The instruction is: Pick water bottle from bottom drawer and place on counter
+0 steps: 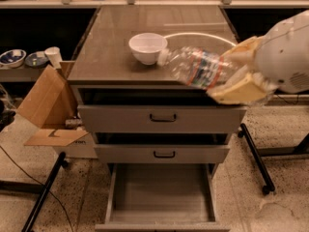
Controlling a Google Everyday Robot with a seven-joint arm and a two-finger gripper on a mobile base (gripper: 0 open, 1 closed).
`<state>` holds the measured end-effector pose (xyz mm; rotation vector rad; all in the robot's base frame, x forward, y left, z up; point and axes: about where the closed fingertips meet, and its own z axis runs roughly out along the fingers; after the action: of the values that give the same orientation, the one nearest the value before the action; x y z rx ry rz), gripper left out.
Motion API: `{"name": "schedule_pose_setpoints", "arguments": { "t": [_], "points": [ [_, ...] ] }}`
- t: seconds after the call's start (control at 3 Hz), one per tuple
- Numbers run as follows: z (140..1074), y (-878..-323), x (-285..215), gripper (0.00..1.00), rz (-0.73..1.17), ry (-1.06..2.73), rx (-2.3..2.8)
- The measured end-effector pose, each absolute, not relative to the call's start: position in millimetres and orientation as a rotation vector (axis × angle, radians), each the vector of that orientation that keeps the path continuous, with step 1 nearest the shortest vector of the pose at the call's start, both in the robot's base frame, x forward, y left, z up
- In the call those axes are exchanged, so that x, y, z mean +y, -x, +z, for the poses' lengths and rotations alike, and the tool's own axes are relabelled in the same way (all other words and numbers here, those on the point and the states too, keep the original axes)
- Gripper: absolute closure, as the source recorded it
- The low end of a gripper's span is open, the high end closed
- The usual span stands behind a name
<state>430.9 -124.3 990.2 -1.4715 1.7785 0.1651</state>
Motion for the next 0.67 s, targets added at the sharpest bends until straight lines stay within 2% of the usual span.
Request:
{"name": "schedule_pose_setpoints", "arguments": {
  "t": [0.67],
  "points": [
    [995.0,-509.9,-150.8,1.0,0.109,1.37,1.851]
  ]
}}
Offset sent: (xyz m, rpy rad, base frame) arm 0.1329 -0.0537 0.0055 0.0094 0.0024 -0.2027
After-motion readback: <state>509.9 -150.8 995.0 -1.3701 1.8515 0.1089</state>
